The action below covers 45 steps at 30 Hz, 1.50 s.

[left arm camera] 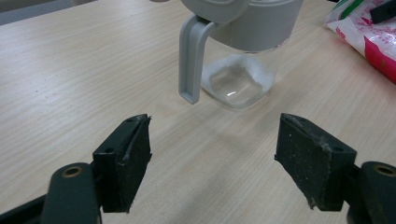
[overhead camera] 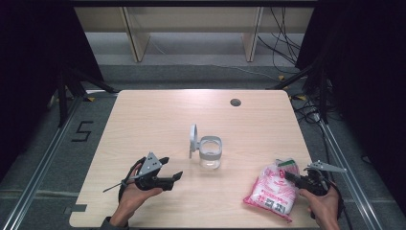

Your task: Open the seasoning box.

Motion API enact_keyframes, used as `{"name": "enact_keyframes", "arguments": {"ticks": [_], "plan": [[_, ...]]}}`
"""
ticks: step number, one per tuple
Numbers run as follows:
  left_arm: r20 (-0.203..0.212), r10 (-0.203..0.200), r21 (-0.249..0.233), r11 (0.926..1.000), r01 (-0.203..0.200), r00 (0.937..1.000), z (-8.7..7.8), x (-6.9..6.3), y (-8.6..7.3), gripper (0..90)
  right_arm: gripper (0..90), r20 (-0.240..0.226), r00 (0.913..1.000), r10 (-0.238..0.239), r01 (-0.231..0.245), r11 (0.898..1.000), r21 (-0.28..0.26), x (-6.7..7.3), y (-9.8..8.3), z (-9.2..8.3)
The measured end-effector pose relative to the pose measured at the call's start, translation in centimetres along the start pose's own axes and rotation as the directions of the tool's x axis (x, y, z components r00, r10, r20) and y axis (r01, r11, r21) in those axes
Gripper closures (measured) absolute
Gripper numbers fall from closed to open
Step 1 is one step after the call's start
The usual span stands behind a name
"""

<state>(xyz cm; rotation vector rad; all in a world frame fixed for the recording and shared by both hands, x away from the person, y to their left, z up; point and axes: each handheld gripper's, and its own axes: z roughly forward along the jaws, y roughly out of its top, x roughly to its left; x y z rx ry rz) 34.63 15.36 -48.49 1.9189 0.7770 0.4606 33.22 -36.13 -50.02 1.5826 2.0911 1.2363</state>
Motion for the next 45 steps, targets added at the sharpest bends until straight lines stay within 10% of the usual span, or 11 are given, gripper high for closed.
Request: {"name": "enact_keyframes", "arguments": {"ticks": [4, 10, 17, 27, 30, 33, 40, 41, 44, 45], "plan": [[0.002, -0.027, -0.001, 0.9996, 0.027, 0.9996, 0.0, -0.2, -0.1, 25.5, 90.0, -0.003, 0.9999, 0.016, -0.016, 1.000, -0.002, 0.8, 0.3, -0.5], [0.008, 0.007, 0.014, 0.9999, -0.007, 0.9999, 0.2, -0.5, -0.1, 25.6, 90.0, -0.025, 0.9944, -0.103, 0.098, 0.986, -0.133, 2.3, 1.5, -1.8], [0.099, -0.064, -0.011, 0.9978, 0.065, 0.9931, 0.2, -1.4, 0.3, 25.6, 90.0, -0.042, 0.9896, -0.138, 0.128, 0.974, -0.190, 4.5, 2.8, -2.6], [0.137, -0.022, 0.011, 0.9997, 0.021, 0.9903, 1.1, -3.3, 0.3, 25.3, 90.0, -0.026, 0.9754, -0.219, 0.205, 0.942, -0.265, 7.0, 5.1, -4.0], [0.133, 0.000, 0.009, 1.0000, -0.002, 0.9911, 1.7, -3.6, 1.0, 25.3, 90.0, 0.015, 0.9543, -0.298, 0.290, 0.912, -0.291, 7.2, 5.9, -3.9], [0.132, 0.015, 0.016, 0.9997, -0.018, 0.9911, 2.0, -3.8, 1.3, 25.3, 90.0, 0.021, 0.9590, -0.283, 0.277, 0.918, -0.283, 7.3, 6.7, -3.5], [0.148, 0.044, 0.048, 0.9976, -0.051, 0.9881, 3.3, -5.1, 1.1, 25.1, 90.0, 0.046, 0.9515, -0.304, 0.303, 0.903, -0.305, 8.6, 8.6, -2.5], [0.149, 0.049, 0.044, 0.9975, -0.056, 0.9876, 3.6, -5.5, 1.2, 25.2, 90.0, 0.057, 0.9394, -0.338, 0.339, 0.889, -0.307, 8.5, 8.9, -2.4], [0.141, 0.078, 0.043, 0.9954, -0.085, 0.9869, 5.7, -6.9, 1.6, 25.4, 90.0, 0.040, 0.9502, -0.309, 0.306, 0.903, -0.301, 9.0, 9.4, -1.9], [0.146, 0.083, 0.046, 0.9949, -0.090, 0.9858, 6.4, -7.4, 1.8, 25.6, 90.0, 0.037, 0.9417, -0.334, 0.329, 0.894, -0.305, 9.0, 9.6, -1.7]]}}
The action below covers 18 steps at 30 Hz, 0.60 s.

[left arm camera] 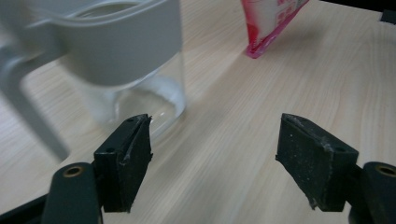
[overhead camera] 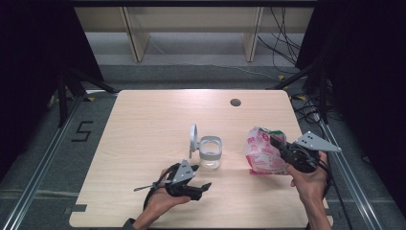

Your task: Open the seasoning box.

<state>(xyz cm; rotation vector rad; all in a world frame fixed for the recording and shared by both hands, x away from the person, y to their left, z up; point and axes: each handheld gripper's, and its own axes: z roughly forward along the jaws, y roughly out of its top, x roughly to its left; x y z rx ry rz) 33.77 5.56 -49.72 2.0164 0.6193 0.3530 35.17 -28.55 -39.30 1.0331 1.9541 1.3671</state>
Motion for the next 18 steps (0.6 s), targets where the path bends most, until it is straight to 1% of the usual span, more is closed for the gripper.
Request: {"name": "enact_keyframes", "arguments": {"ticks": [2, 3, 4, 5, 6, 7, 8, 9, 10, 11, 12, 13, 14, 15, 16, 17, 18], "plan": [[0.009, 0.007, 0.000, 1.0000, -0.007, 0.9999, 1.3, -0.6, 0.3, 25.6, 90.0, 0.009, 1.0000, 0.003, -0.003, 1.000, -0.003, 0.4, 0.2, 0.2], [0.005, 0.022, 0.012, 0.9997, -0.022, 0.9997, 1.9, -0.8, 0.5, 25.6, 90.0, -0.003, 1.0000, 0.009, -0.009, 1.000, -0.011, 0.5, 0.3, 0.3], [0.003, 0.029, 0.016, 0.9995, -0.029, 0.9996, 2.5, -1.1, 0.7, 25.6, 90.0, 0.006, 1.0000, 0.008, -0.008, 1.000, -0.007, 0.6, 0.5, 0.3], [0.000, 0.046, 0.022, 0.9987, -0.046, 0.9989, 3.2, -1.4, 0.9, 25.6, 90.0, 0.009, 0.9999, 0.009, -0.009, 1.000, -0.027, 0.7, 0.6, 0.4], [0.002, 0.056, 0.018, 0.9983, -0.056, 0.9984, 3.6, -1.6, 0.9, 25.5, 90.0, -0.011, 0.9998, 0.014, -0.014, 1.000, -0.018, 1.0, 0.8, 0.4], [0.008, 0.063, 0.025, 0.9977, -0.064, 0.9980, 4.0, -1.8, 1.0, 25.4, 90.0, -0.009, 1.0000, 0.002, -0.002, 0.999, -0.034, 1.0, 0.9, 0.6], [0.011, 0.058, 0.029, 0.9979, -0.058, 0.9983, 4.4, -2.0, 1.1, 25.4, 90.0, -0.012, 0.9999, -0.011, 0.011, 0.999, -0.033, 1.0, 1.1, 0.6], [0.003, 0.061, 0.026, 0.9978, -0.061, 0.9981, 4.6, -2.1, 1.2, 25.4, 90.0, -0.013, 0.9999, 0.000, -0.001, 0.999, -0.036, 1.2, 1.2, 0.6], [0.004, 0.053, 0.018, 0.9984, -0.053, 0.9986, 4.8, -2.3, 1.2, 25.4, 90.0, -0.017, 0.9998, -0.011, 0.010, 0.999, -0.051, 1.2, 1.4, 0.7], [-0.003, 0.070, 0.031, 0.9971, -0.070, 0.9975, 4.8, -2.4, 1.4, 25.4, 90.0, -0.011, 0.9999, 0.001, -0.002, 0.999, -0.049, 1.5, 1.5, 0.6], [-0.003, 0.059, 0.015, 0.9981, -0.059, 0.9982, 5.2, -2.5, 1.4, 25.5, 90.0, -0.017, 0.9999, -0.004, 0.003, 0.999, -0.050, 1.6, 1.6, 0.6], [0.011, 0.040, 0.009, 0.9991, -0.040, 0.9991, 5.6, -2.7, 1.4, 25.5, 90.0, -0.022, 0.9998, -0.003, 0.001, 0.998, -0.062, 1.9, 1.7, 0.6], [0.018, 0.028, 0.008, 0.9996, -0.029, 0.9994, 5.9, -2.8, 1.5, 25.5, 90.0, -0.023, 0.9996, -0.018, 0.016, 0.998, -0.064, 1.9, 1.8, 0.6], [0.012, 0.036, 0.007, 0.9993, -0.036, 0.9993, 6.2, -3.0, 1.6, 25.5, 90.0, -0.016, 0.9997, -0.020, 0.019, 0.997, -0.068, 2.0, 1.8, 0.5], [0.006, 0.042, 0.000, 0.9991, -0.042, 0.9991, 6.5, -3.2, 1.6, 25.5, 90.0, -0.025, 0.9997, -0.010, 0.008, 0.998, -0.064, 2.3, 1.9, 0.4], [0.009, 0.047, 0.003, 0.9989, -0.047, 0.9989, 6.9, -3.5, 1.8, 25.5, 90.0, -0.028, 0.9996, -0.011, 0.009, 0.997, -0.070, 2.4, 1.9, 0.4], [0.007, 0.056, 0.005, 0.9984, -0.056, 0.9984, 7.1, -3.6, 1.9, 25.5, 90.0, -0.029, 0.9990, -0.033, 0.031, 0.996, -0.087, 2.3, 2.1, 0.4]]}}
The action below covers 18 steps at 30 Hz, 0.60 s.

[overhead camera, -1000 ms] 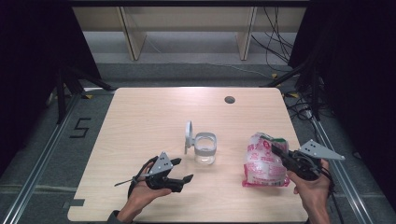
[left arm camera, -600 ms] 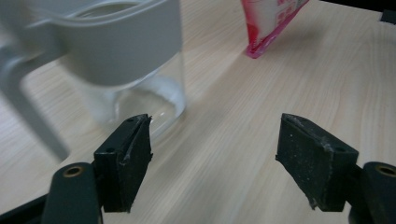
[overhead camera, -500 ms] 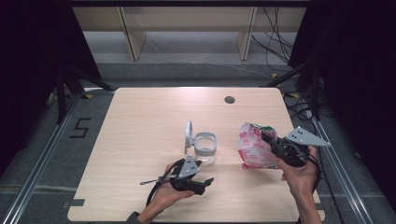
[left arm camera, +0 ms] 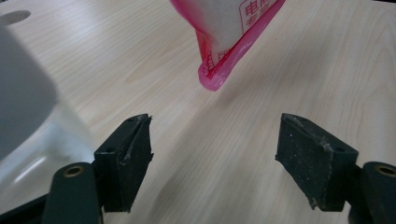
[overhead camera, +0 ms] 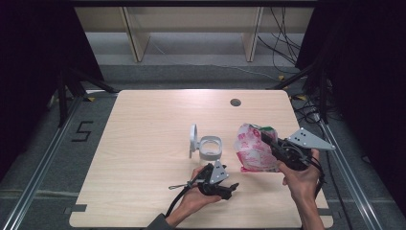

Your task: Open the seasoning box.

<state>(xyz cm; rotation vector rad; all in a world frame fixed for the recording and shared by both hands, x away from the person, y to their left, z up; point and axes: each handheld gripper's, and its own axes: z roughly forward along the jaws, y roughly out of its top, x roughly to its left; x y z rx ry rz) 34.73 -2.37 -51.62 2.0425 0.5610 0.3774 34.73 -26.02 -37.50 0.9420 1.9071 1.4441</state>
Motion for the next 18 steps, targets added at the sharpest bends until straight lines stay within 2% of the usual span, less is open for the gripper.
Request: {"name": "enact_keyframes", "arguments": {"ticks": [1, 3, 4, 5, 6, 7, 8, 9, 10, 12, 13, 14, 15, 17, 18], "plan": [[0.012, -0.011, 0.000, 0.9999, 0.011, 0.9999, 0.4, -0.2, 0.1, 25.5, 90.0, 0.004, 0.9999, 0.010, -0.010, 1.000, 0.008, 0.2, 0.1, -0.2], [0.011, -0.021, -0.001, 0.9998, 0.021, 0.9997, 0.9, -0.3, 0.4, 25.5, 90.0, -0.010, 1.0000, -0.002, 0.002, 1.000, 0.002, 0.6, 0.4, -0.3], [0.015, -0.032, -0.004, 0.9995, 0.032, 0.9994, 1.1, -0.4, 0.5, 25.5, 90.0, -0.017, 0.9998, 0.010, -0.010, 1.000, 0.005, 0.9, 0.5, -0.4], [0.000, -0.029, -0.012, 0.9995, 0.029, 0.9996, 1.4, -0.6, 0.8, 25.7, 90.0, -0.013, 0.9997, -0.021, 0.021, 1.000, -0.009, 0.9, 0.6, -0.5], [0.016, -0.035, -0.024, 0.9991, 0.035, 0.9993, 1.6, -0.8, 0.9, 26.0, 90.0, -0.029, 0.9995, 0.010, -0.011, 1.000, -0.006, 1.2, 0.7, -0.5], [0.011, -0.027, -0.026, 0.9993, 0.028, 0.9996, 1.7, -0.9, 1.0, 27.0, 90.0, -0.031, 0.9994, -0.019, 0.018, 1.000, -0.020, 1.1, 0.8, -0.5], [-0.006, -0.032, -0.043, 0.9986, 0.031, 0.9995, 1.8, -1.0, 1.2, 29.1, 90.0, -0.039, 0.9991, 0.014, -0.015, 1.000, -0.022, 1.4, 0.8, -0.5], [0.004, -0.060, -0.069, 0.9958, 0.060, 0.9982, 2.0, -1.0, 1.4, 32.5, 90.0, -0.042, 0.9991, -0.005, 0.004, 1.000, -0.027, 1.4, 0.9, -0.5], [0.003, -0.076, -0.084, 0.9935, 0.076, 0.9971, 2.0, -1.0, 1.5, 34.5, 90.0, -0.050, 0.9987, 0.008, -0.010, 1.000, -0.028, 1.7, 0.9, -0.5], [0.012, -0.070, -0.099, 0.9925, 0.071, 0.9975, 2.0, -1.0, 1.6, 39.7, 90.0, -0.059, 0.9983, -0.001, -0.002, 0.999, -0.038, 2.0, 1.1, -0.4], [0.001, -0.062, -0.100, 0.9931, 0.062, 0.9980, 1.9, -1.0, 1.7, 42.3, 90.0, -0.072, 0.9974, 0.001, -0.003, 0.999, -0.032, 2.2, 1.2, -0.4], [-0.004, -0.067, -0.105, 0.9923, 0.066, 0.9978, 1.9, -1.0, 1.6, 43.9, 90.0, -0.066, 0.9978, -0.009, 0.006, 0.999, -0.034, 2.3, 1.2, -0.4], [-0.004, -0.073, -0.114, 0.9908, 0.072, 0.9973, 1.9, -1.1, 1.5, 48.5, 90.0, -0.079, 0.9969, -0.001, -0.002, 0.999, -0.037, 2.5, 1.3, -0.3], [-0.030, -0.060, -0.123, 0.9909, 0.056, 0.9977, 1.9, -1.2, 1.4, 53.7, 90.0, -0.060, 0.9982, -0.003, 0.001, 0.999, -0.036, 2.6, 1.3, -0.2], [-0.028, -0.056, -0.119, 0.9915, 0.052, 0.9980, 1.9, -1.0, 1.3, 56.7, 90.0, -0.069, 0.9976, -0.007, 0.004, 0.999, -0.039, 2.7, 1.4, -0.1]]}}
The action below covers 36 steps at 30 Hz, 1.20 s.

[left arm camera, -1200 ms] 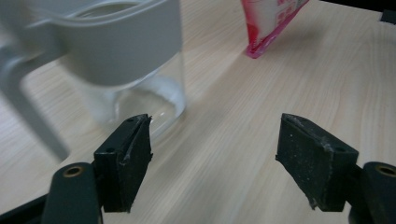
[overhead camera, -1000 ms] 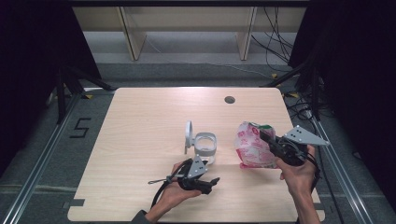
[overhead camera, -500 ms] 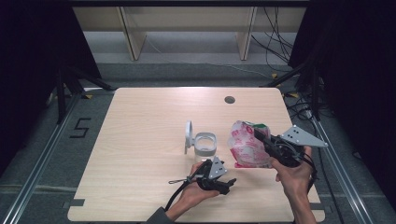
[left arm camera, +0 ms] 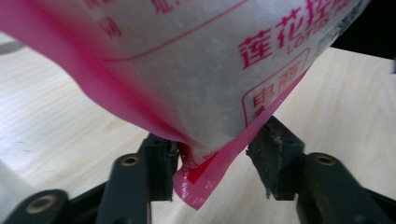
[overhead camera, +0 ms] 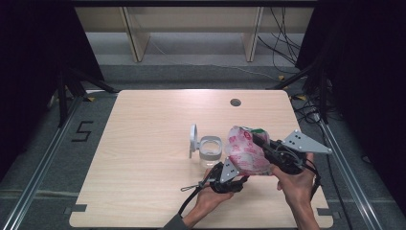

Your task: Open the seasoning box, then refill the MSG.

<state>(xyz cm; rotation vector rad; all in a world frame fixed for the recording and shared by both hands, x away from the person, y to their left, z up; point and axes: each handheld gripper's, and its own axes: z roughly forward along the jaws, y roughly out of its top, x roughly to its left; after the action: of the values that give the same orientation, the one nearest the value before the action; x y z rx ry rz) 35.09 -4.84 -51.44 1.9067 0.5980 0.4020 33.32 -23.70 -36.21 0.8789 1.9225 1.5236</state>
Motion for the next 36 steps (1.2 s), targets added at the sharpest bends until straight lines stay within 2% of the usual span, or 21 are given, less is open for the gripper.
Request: {"name": "enact_keyframes", "arguments": {"ticks": [1, 2, 4, 9, 10, 12, 13, 14, 15, 16, 18, 22, 24, 25, 28, 29, 30, 31, 32, 35, 36], "plan": [[0.006, -0.030, -0.021, 0.9993, 0.030, 0.9995, 0.1, -0.1, -0.1, 59.5, 90.0, 0.007, 0.9999, -0.007, 0.007, 1.000, 0.006, 0.0, 0.0, 0.0], [-0.002, -0.032, -0.020, 0.9993, 0.032, 0.9995, 0.0, -0.1, -0.1, 60.3, 90.0, 0.011, 0.9999, 0.007, -0.007, 1.000, 0.016, 0.2, 0.0, 0.0], [-0.016, -0.042, -0.034, 0.9986, 0.041, 0.9990, 0.0, -0.2, 0.0, 62.6, 90.0, 0.014, 0.9999, -0.007, 0.007, 1.000, 0.021, 0.1, 0.1, 0.1], [-0.026, -0.024, -0.030, 0.9993, 0.023, 0.9994, 0.0, -0.5, 0.0, 66.5, 90.0, 0.020, 0.9997, -0.014, 0.014, 1.000, 0.005, -0.4, 0.2, 0.3], [-0.017, -0.037, -0.040, 0.9985, 0.037, 0.9992, 0.1, -0.7, 0.0, 66.7, 90.0, 0.019, 0.9998, -0.005, 0.005, 1.000, 0.013, -0.4, 0.2, 0.4], [-0.019, -0.029, -0.042, 0.9987, 0.028, 0.9994, 0.1, -0.9, 0.0, 67.0, 90.0, 0.017, 0.9997, 0.020, -0.020, 1.000, 0.004, -0.4, 0.2, 0.5], [-0.030, -0.005, -0.040, 0.9992, 0.004, 0.9995, 0.1, -0.9, 0.0, 67.2, 90.0, 0.013, 0.9999, 0.003, -0.003, 1.000, -0.001, -0.6, 0.2, 0.6], [-0.027, -0.005, -0.047, 0.9989, 0.004, 0.9996, 0.1, -1.0, 0.0, 67.4, 90.0, 0.006, 0.9999, 0.010, -0.010, 1.000, 0.005, -0.6, 0.2, 0.7], [-0.017, -0.012, -0.052, 0.9986, 0.011, 0.9998, 0.2, -1.1, 0.0, 67.5, 90.0, 0.011, 0.9999, -0.011, 0.011, 1.000, 0.003, -0.7, 0.3, 0.7], [-0.016, -0.017, -0.053, 0.9985, 0.016, 0.9997, 0.2, -1.1, 0.1, 67.5, 90.0, 0.023, 0.9996, 0.018, -0.018, 1.000, 0.004, -0.5, 0.3, 0.7], [-0.004, -0.031, -0.053, 0.9981, 0.031, 0.9995, 0.2, -1.0, 0.2, 67.5, 90.0, 0.018, 0.9997, 0.015, -0.015, 1.000, 0.008, -0.6, 0.4, 0.9], [-0.012, -0.034, -0.040, 0.9987, 0.033, 0.9994, 0.4, -0.9, 0.3, 67.6, 90.0, 0.029, 0.9995, 0.015, -0.015, 1.000, 0.012, -0.7, 0.5, 1.2], [-0.011, -0.052, -0.043, 0.9977, 0.052, 0.9986, 0.6, -1.0, 0.3, 67.6, 90.0, 0.034, 0.9994, 0.011, -0.012, 1.000, 0.027, -0.7, 0.6, 1.4], [-0.008, -0.040, -0.034, 0.9986, 0.040, 0.9992, 0.6, -0.9, 0.3, 67.6, 90.0, 0.037, 0.9991, -0.020, 0.019, 1.000, 0.022, -0.9, 0.7, 1.6], [-0.021, -0.039, -0.039, 0.9985, 0.038, 0.9990, 0.7, -0.6, 0.3, 67.8, 90.0, 0.023, 0.9997, 0.008, -0.009, 0.999, 0.045, -0.4, 0.9, 2.2], [-0.012, -0.057, -0.046, 0.9974, 0.056, 0.9983, 0.8, -0.5, 0.2, 67.8, 90.0, 0.020, 0.9997, -0.011, 0.010, 0.999, 0.053, -0.4, 1.1, 2.5], [-0.023, -0.059, -0.050, 0.9971, 0.058, 0.9980, 0.9, -0.4, 0.2, 67.8, 90.0, 0.024, 0.9997, -0.001, 0.000, 0.998, 0.056, -0.3, 1.2, 2.8], [-0.037, -0.059, -0.048, 0.9972, 0.057, 0.9976, 0.8, -0.3, 0.3, 67.8, 90.0, 0.025, 0.9994, -0.021, 0.020, 0.998, 0.063, -0.5, 1.3, 3.0], [-0.039, -0.069, -0.054, 0.9963, 0.067, 0.9969, 0.9, -0.3, 0.3, 67.8, 90.0, 0.026, 0.9997, 0.006, -0.008, 0.998, 0.066, -0.2, 1.5, 3.4], [-0.056, -0.093, -0.070, 0.9936, 0.089, 0.9941, 1.0, -0.1, 0.4, 67.7, 90.0, 0.020, 0.9997, -0.013, 0.012, 0.997, 0.076, -0.1, 2.0, 4.1], [-0.045, -0.105, -0.082, 0.9915, 0.101, 0.9935, 1.1, -0.1, 0.4, 67.4, 90.0, 0.015, 0.9993, -0.035, 0.034, 0.996, 0.083, -0.1, 2.2, 4.3]]}}
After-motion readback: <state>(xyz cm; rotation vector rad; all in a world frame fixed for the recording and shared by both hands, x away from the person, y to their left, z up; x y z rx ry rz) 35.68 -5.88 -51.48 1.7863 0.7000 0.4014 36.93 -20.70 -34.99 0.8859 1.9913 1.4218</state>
